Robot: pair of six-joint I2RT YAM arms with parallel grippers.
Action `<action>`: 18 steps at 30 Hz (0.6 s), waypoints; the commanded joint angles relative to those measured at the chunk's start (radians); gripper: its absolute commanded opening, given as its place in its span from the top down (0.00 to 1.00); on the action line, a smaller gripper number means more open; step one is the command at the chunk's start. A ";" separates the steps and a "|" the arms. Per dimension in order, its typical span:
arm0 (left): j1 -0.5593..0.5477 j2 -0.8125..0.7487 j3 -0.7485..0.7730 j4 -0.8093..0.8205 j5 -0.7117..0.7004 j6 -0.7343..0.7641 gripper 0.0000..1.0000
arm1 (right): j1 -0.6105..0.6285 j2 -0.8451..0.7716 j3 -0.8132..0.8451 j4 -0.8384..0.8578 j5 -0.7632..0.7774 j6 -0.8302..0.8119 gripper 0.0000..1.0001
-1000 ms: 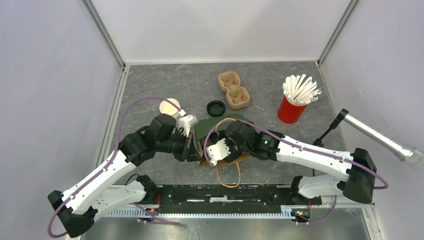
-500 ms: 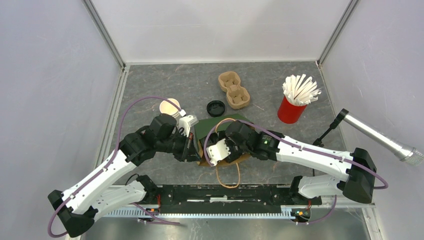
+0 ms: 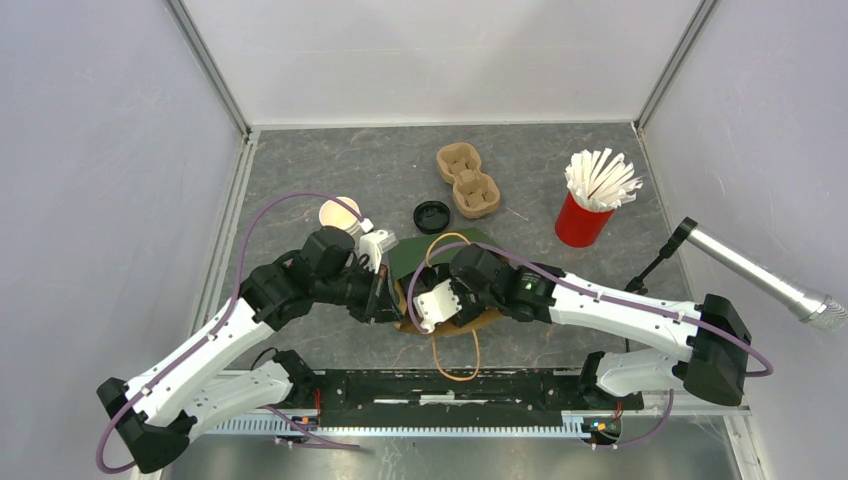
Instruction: Pack the takeout coffee
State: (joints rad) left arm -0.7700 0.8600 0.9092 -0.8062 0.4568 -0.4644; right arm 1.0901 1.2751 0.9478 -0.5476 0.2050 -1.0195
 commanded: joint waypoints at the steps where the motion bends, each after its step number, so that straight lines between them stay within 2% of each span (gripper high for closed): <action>1: -0.002 0.010 0.043 0.023 0.023 0.046 0.98 | -0.006 -0.003 -0.024 0.013 -0.014 -0.012 0.32; 18: -0.002 0.008 0.042 0.021 0.031 0.036 0.98 | -0.025 0.012 -0.056 0.052 -0.026 -0.013 0.32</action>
State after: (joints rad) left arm -0.7700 0.8700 0.9169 -0.8066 0.4583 -0.4644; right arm 1.0763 1.2755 0.9108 -0.4850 0.2008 -1.0271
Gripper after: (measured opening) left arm 0.033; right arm 0.789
